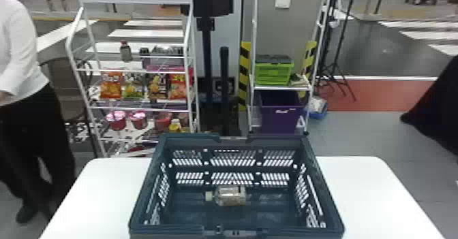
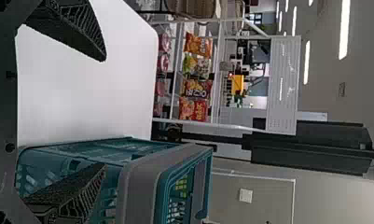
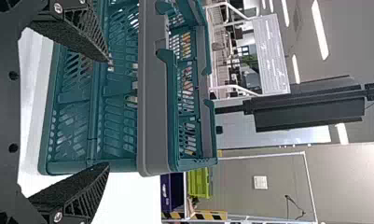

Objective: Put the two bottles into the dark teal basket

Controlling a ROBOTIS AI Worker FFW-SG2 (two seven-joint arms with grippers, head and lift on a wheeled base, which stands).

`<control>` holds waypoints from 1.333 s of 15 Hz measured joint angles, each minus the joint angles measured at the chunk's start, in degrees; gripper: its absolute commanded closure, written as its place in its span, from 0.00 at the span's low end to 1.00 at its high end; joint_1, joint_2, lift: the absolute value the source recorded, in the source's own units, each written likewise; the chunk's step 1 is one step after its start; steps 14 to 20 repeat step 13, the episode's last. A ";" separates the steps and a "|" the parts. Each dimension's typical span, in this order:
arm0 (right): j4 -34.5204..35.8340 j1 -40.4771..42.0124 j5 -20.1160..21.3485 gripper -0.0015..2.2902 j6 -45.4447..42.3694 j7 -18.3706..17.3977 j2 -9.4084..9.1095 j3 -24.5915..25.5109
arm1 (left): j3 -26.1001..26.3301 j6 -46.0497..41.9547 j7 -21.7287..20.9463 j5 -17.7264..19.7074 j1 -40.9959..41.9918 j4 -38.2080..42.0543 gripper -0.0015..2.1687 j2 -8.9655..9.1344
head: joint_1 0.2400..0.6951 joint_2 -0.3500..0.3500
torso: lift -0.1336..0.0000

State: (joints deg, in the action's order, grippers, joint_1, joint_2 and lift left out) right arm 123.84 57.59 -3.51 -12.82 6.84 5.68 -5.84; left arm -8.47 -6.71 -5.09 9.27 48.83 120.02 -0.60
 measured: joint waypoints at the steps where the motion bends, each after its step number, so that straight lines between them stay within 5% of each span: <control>1: -0.05 0.08 -0.01 0.04 -0.03 0.00 0.02 0.04 | 0.24 0.00 0.01 -0.21 0.02 -0.11 0.04 0.02 | 0.57 0.50 | 1.00; 20: -0.15 0.63 -0.25 0.04 -0.53 0.89 0.34 0.84 | 0.56 -2.80 -0.16 -2.00 0.56 -1.40 0.04 0.60 | 0.57 0.50 | 1.00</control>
